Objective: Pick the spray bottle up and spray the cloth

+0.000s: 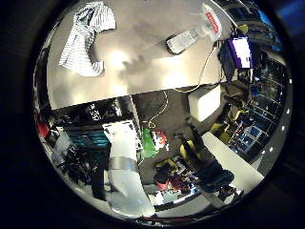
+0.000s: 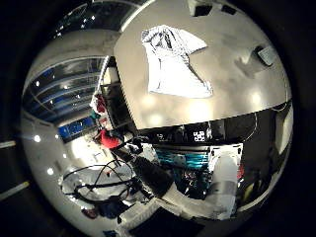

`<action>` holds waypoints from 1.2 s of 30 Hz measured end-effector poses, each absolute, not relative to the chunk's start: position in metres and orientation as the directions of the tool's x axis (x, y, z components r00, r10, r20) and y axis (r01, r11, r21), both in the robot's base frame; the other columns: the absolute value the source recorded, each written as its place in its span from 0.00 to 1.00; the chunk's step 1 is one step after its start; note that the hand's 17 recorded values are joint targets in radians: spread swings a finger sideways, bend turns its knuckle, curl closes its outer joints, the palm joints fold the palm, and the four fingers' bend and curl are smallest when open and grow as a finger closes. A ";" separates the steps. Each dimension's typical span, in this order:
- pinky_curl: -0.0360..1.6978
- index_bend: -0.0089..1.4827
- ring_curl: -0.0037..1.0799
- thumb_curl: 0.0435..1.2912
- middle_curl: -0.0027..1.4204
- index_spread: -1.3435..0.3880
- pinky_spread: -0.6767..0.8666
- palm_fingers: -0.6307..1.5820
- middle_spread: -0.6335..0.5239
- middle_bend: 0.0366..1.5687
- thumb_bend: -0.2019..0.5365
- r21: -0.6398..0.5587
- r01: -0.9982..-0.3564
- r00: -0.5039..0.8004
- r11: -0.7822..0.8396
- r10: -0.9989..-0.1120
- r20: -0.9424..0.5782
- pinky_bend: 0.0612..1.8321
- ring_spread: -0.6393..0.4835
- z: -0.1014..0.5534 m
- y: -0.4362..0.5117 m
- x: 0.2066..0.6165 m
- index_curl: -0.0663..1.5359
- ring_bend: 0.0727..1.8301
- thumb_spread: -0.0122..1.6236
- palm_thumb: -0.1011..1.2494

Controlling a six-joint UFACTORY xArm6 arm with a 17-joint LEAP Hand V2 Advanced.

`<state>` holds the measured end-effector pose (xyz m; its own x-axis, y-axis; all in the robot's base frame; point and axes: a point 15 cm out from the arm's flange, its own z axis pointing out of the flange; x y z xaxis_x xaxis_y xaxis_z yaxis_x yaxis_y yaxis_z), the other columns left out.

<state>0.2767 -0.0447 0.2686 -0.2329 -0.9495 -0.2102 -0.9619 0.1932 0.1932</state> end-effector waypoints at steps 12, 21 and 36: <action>0.13 0.12 0.18 0.17 0.24 0.62 0.74 0.39 0.61 0.12 0.25 0.048 -0.940 -0.337 0.338 -0.898 -0.285 0.25 0.76 0.304 -0.113 0.286 0.24 0.17 0.69 0.34; 0.14 0.12 0.19 0.17 0.24 0.62 0.74 0.40 0.60 0.12 0.24 -0.073 -0.908 -0.378 0.413 -0.881 -0.286 0.23 0.75 0.342 -0.180 0.285 0.23 0.17 0.69 0.35; 0.15 0.11 0.20 0.18 0.24 0.62 0.74 0.38 0.61 0.11 0.24 -0.188 -0.823 -0.387 0.536 -0.771 -0.505 0.24 0.75 0.320 -0.273 0.263 0.22 0.16 0.66 0.33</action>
